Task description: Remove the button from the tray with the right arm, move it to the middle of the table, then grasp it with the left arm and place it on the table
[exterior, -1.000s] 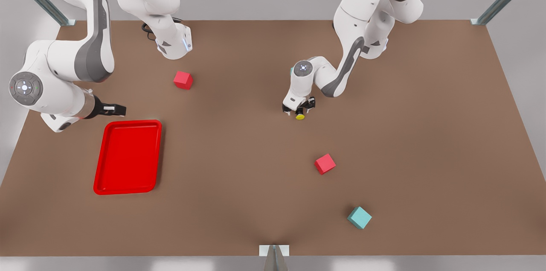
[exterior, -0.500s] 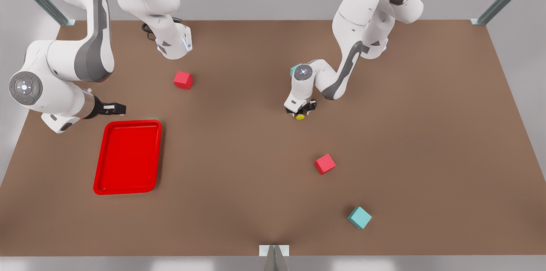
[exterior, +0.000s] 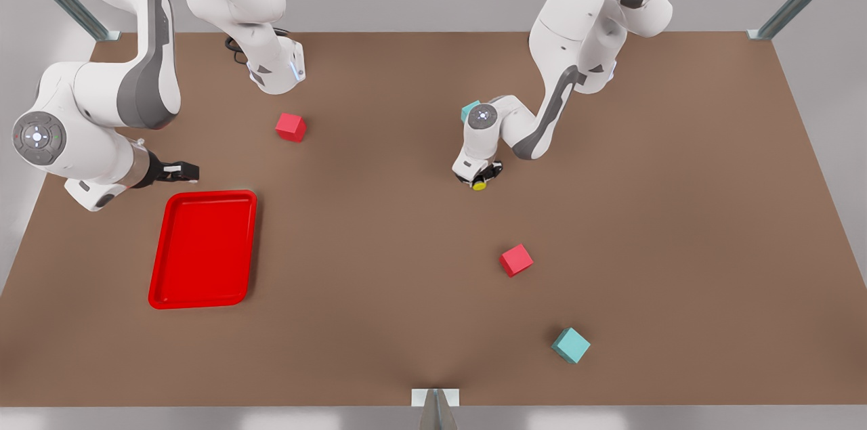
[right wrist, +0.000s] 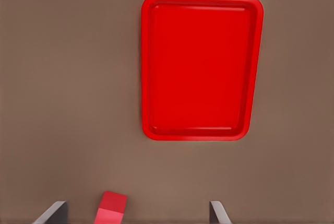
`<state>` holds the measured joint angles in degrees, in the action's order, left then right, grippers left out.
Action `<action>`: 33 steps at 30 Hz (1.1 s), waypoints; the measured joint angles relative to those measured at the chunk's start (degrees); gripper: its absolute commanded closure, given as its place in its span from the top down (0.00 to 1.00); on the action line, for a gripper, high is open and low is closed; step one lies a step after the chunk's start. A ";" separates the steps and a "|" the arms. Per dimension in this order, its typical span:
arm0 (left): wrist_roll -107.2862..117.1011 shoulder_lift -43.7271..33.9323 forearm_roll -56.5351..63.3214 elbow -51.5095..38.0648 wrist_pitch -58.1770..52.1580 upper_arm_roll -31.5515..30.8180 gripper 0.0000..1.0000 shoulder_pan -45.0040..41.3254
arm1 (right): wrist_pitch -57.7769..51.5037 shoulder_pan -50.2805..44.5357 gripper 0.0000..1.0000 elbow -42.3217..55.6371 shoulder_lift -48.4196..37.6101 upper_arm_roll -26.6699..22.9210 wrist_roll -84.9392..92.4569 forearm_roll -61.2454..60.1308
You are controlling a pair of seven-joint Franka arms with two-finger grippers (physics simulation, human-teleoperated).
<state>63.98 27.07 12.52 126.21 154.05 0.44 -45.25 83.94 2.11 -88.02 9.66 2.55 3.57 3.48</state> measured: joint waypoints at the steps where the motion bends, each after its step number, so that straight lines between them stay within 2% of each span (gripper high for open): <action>1: 0.01 -0.02 0.00 -0.15 -0.17 0.04 0.46 0.08 | 0.00 0.00 1.00 -0.03 0.00 0.00 0.06 0.00; 9: 0.07 -0.78 0.07 -1.62 -1.37 0.27 0.45 0.91 | 0.02 0.01 1.00 -0.06 0.01 0.00 0.43 0.00; 16: 0.16 -1.73 2.07 -5.12 -3.81 3.27 0.45 0.61 | 0.03 0.09 1.00 -0.05 0.00 0.00 0.65 0.02; 20: 2.74 -0.19 4.96 -12.94 -13.39 3.58 0.45 0.52 | -0.01 0.08 1.00 -0.05 -0.02 0.00 0.75 0.00; 24: 11.73 3.05 13.96 -17.64 -24.73 3.47 0.45 0.35 | -0.01 0.09 1.00 -0.04 -0.03 0.00 0.82 -0.01; 33: 42.03 7.83 31.51 -22.12 -55.46 3.48 0.46 -1.04 | 0.02 0.10 1.00 -0.07 -0.01 0.00 0.96 0.00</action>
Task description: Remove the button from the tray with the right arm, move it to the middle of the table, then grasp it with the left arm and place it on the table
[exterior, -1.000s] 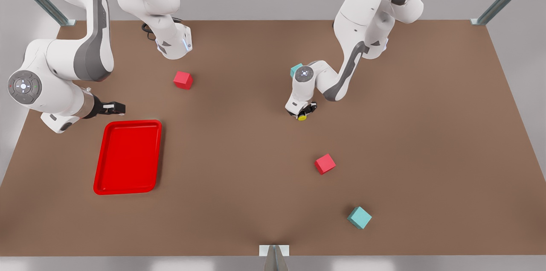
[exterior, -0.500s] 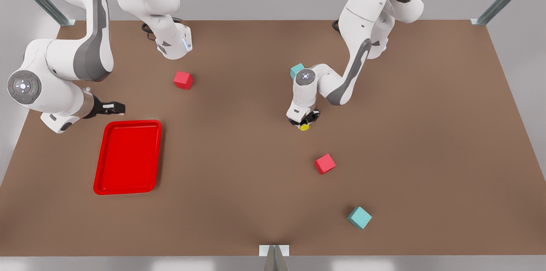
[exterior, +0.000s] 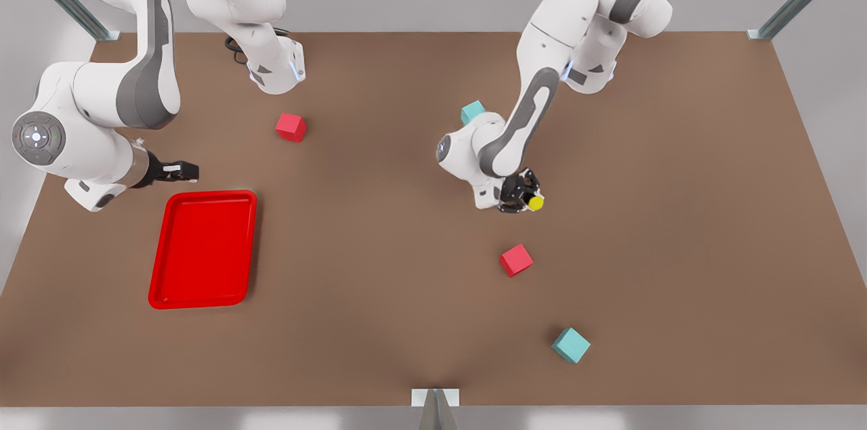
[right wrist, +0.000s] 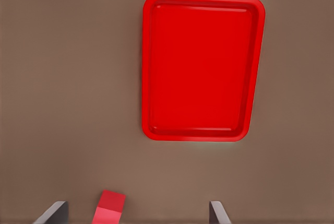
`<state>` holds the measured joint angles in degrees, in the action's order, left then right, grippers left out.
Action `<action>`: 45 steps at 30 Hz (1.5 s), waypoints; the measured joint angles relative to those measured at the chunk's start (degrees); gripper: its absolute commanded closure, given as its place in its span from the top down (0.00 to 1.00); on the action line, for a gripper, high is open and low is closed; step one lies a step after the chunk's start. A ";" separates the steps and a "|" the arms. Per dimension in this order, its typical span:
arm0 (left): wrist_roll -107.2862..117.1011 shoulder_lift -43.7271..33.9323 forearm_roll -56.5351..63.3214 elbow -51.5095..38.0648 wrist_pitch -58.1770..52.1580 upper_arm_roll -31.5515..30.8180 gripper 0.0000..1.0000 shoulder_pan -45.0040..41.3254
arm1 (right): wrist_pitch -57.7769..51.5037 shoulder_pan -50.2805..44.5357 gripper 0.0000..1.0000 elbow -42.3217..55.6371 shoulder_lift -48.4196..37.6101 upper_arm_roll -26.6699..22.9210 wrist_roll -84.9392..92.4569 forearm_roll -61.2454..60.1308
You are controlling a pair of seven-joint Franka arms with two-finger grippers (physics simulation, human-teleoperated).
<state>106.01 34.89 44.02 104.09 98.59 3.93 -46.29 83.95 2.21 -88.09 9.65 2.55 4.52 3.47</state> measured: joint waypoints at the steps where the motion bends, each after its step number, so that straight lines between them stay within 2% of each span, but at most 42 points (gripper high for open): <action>1: 3.41 0.97 1.09 -0.22 -2.88 0.04 0.46 0.36 | 0.00 0.01 1.00 0.00 0.01 0.00 0.01 0.00; 9: 27.87 7.99 7.75 -0.45 -14.68 0.36 0.46 3.20 | 0.04 0.02 1.00 0.07 0.03 -0.04 0.08 0.03; 22: 53.86 15.94 11.82 -3.05 -13.46 0.36 0.46 5.06 | 0.33 0.17 1.00 1.86 0.42 -0.26 0.09 0.45; 23: 55.18 15.99 11.97 -3.07 -13.41 0.37 0.67 5.06 | 0.31 0.13 1.00 1.85 0.42 -0.26 0.10 0.45; 24: 56.43 16.00 12.15 -3.08 -13.36 0.45 1.00 5.06 | 0.29 0.12 1.00 1.85 0.43 -0.26 0.10 0.44; 45: 59.99 13.04 14.42 -3.10 -15.55 2.00 1.00 4.80 | 0.32 0.07 1.00 1.84 0.43 -0.26 0.13 0.43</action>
<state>166.00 47.93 58.45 100.99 83.04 5.93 -41.49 84.27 2.28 -86.24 10.08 2.29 4.65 3.90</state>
